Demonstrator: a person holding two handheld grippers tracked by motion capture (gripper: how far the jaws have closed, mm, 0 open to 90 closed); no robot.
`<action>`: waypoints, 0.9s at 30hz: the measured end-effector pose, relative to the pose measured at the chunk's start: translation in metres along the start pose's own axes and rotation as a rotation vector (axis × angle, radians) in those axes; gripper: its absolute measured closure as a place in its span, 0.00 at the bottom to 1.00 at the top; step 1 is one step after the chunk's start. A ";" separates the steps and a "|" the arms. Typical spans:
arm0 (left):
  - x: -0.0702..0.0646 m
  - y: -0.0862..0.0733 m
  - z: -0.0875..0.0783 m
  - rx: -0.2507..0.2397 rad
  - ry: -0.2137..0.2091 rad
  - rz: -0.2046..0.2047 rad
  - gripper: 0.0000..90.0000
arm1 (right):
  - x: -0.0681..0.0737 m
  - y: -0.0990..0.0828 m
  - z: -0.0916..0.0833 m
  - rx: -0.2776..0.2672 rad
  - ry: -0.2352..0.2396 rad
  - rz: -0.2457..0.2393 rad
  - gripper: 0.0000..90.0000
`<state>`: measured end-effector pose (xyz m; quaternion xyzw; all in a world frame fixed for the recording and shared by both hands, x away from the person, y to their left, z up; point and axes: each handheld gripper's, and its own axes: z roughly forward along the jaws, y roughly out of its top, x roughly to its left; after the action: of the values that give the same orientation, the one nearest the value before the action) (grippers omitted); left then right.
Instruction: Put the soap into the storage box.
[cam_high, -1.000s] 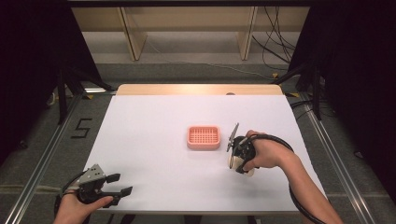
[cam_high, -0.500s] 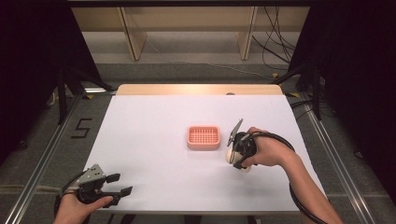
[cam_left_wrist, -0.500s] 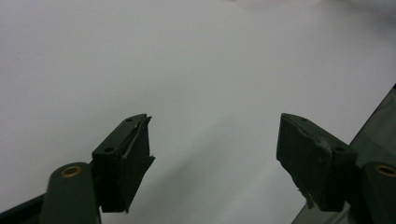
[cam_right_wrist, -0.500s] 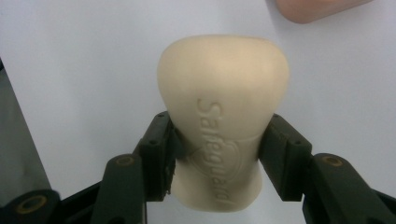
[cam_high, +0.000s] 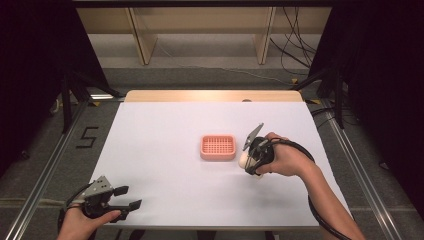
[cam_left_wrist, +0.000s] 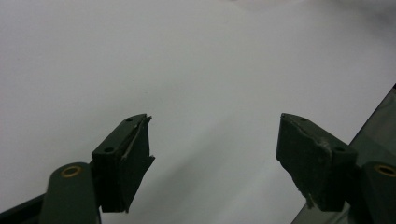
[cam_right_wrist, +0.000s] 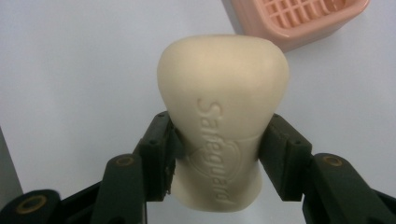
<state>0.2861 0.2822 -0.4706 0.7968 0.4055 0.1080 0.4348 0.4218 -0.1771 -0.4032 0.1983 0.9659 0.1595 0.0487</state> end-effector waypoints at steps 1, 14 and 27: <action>0.000 0.000 0.000 -0.006 -0.002 -0.006 0.28 | -0.001 0.000 0.000 -0.009 -0.003 -0.007 0.56; 0.000 0.000 0.000 -0.008 0.004 0.000 0.28 | -0.006 0.002 0.003 -0.087 -0.017 0.022 0.56; -0.001 0.000 -0.001 -0.009 0.006 -0.010 0.28 | -0.011 0.007 0.004 -0.111 -0.027 0.037 0.56</action>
<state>0.2855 0.2822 -0.4701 0.7923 0.4104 0.1101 0.4378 0.4347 -0.1745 -0.4047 0.2151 0.9510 0.2111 0.0697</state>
